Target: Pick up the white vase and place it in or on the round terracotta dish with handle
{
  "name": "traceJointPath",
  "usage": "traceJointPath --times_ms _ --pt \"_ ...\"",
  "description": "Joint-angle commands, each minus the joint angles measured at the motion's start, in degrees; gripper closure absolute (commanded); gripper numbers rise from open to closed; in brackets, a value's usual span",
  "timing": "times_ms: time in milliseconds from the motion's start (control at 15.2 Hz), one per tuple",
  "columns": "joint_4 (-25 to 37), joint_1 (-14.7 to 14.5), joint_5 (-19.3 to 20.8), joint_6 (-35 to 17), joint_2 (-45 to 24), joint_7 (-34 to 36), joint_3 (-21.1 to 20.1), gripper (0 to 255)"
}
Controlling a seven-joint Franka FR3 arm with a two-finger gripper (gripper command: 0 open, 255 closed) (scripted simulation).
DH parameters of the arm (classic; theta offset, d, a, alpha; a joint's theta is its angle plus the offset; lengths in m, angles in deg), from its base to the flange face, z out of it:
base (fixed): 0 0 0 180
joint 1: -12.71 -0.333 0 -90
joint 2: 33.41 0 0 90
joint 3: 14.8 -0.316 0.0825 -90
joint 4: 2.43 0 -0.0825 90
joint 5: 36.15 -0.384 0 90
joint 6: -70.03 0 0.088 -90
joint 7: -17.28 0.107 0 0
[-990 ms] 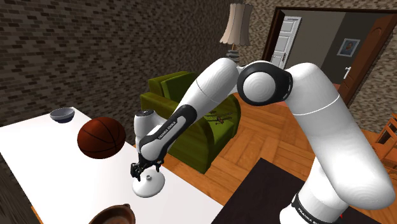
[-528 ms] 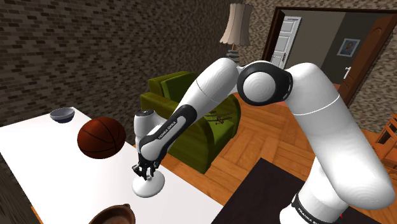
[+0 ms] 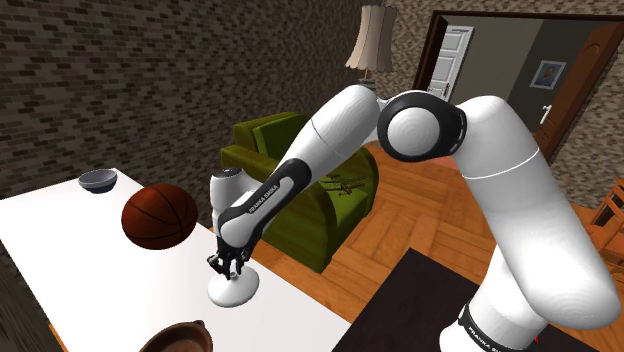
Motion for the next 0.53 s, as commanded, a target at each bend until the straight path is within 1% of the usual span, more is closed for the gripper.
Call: traceJointPath --times_ms 0,462 --pt "-0.4 0.2 -0.2 0.9 1.3 -0.1 -0.2 255" --pt "-1.4 0.6 -0.8 4.2 5.6 -0.3 -0.8 255"
